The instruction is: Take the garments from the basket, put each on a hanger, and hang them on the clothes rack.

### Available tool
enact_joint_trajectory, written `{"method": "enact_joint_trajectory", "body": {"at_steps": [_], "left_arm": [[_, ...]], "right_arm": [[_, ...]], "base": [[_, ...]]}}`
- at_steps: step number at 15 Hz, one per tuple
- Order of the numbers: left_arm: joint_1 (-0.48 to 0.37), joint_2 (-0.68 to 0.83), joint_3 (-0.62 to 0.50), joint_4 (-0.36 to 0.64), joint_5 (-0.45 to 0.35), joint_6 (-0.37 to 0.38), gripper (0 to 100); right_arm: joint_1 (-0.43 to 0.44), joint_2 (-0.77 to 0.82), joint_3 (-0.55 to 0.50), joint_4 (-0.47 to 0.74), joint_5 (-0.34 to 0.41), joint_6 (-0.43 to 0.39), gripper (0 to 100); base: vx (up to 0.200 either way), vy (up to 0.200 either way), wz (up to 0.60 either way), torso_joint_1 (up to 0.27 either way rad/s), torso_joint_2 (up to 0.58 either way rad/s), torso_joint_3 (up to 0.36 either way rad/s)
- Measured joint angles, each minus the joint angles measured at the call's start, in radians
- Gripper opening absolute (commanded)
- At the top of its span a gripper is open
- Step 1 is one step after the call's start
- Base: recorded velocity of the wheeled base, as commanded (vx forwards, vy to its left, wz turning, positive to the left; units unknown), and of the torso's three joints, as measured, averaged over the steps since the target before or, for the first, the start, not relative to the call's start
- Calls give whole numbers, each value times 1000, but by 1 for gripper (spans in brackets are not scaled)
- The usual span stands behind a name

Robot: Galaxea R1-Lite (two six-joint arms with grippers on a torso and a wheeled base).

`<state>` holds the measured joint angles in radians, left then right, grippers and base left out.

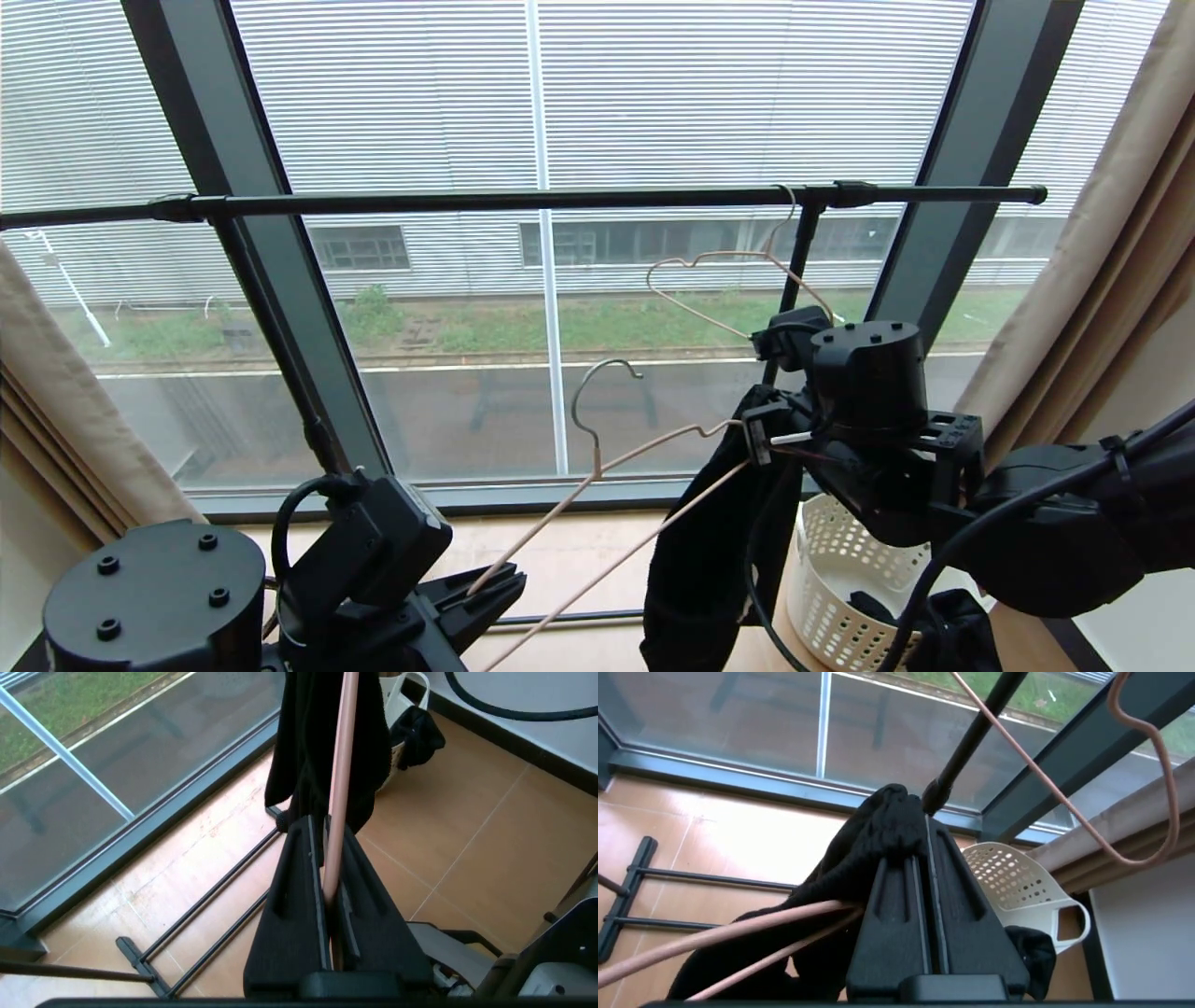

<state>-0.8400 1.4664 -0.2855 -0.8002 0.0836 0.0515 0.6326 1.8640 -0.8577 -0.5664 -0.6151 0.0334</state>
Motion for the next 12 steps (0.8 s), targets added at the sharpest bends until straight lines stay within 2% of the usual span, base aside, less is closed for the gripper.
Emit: {"method": "enact_joint_trajectory", "body": {"at_steps": [5,12], "left_arm": [[2,20,3,-3,2,-2,0],[4,24,8,-4,2,-2,0]], "right_arm": [[73,-20,22,4,-10,15,0],[247,-103,77,9,-15,23,0]], "base": [[0,0,0,0,0,0],[0,0,0,0,0,0]]}}
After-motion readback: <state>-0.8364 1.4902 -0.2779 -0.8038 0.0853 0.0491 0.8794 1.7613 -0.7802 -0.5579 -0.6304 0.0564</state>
